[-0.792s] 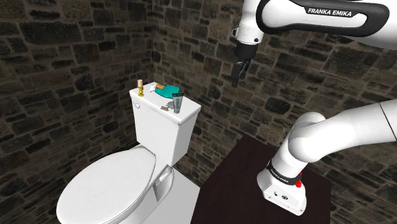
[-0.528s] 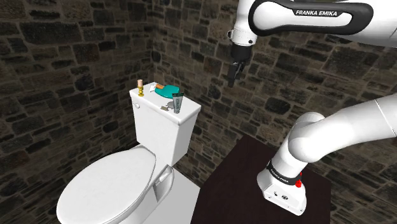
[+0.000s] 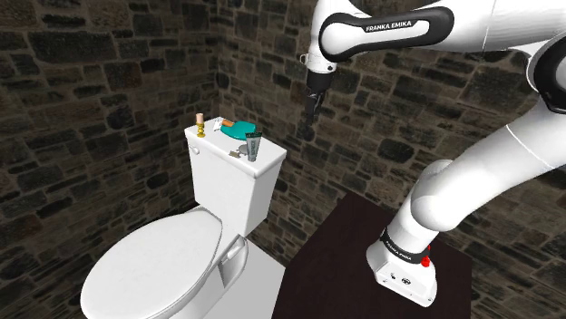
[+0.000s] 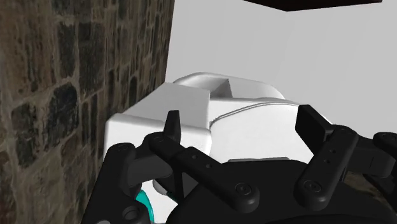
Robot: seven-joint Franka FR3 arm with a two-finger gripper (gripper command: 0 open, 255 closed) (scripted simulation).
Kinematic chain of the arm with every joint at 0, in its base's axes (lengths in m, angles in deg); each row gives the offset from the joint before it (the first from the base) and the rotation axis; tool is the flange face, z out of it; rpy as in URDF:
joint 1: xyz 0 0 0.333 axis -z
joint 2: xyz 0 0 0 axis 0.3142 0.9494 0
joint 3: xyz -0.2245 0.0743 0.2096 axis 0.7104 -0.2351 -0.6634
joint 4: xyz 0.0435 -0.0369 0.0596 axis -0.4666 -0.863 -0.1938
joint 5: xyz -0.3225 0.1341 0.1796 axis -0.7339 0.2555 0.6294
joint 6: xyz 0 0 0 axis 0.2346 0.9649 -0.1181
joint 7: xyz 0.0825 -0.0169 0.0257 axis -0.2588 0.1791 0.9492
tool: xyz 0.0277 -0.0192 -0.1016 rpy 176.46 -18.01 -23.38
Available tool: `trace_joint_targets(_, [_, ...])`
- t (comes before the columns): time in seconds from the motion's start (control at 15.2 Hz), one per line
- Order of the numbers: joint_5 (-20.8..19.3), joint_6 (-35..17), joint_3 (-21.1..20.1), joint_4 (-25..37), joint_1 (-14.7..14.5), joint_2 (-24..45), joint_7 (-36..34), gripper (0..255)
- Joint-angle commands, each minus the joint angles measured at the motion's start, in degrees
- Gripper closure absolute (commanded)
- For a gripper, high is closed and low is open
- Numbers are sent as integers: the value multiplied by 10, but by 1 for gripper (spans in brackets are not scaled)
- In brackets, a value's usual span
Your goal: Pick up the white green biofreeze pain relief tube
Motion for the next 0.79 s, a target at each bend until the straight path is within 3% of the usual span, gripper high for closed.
trace_joint_targets(0.0, [-1, -24, 10, 24, 0, 49, 27, 0])
trace_joint_targets(0.73, [21, -81, 30, 206, 4, 301, 155, 0])
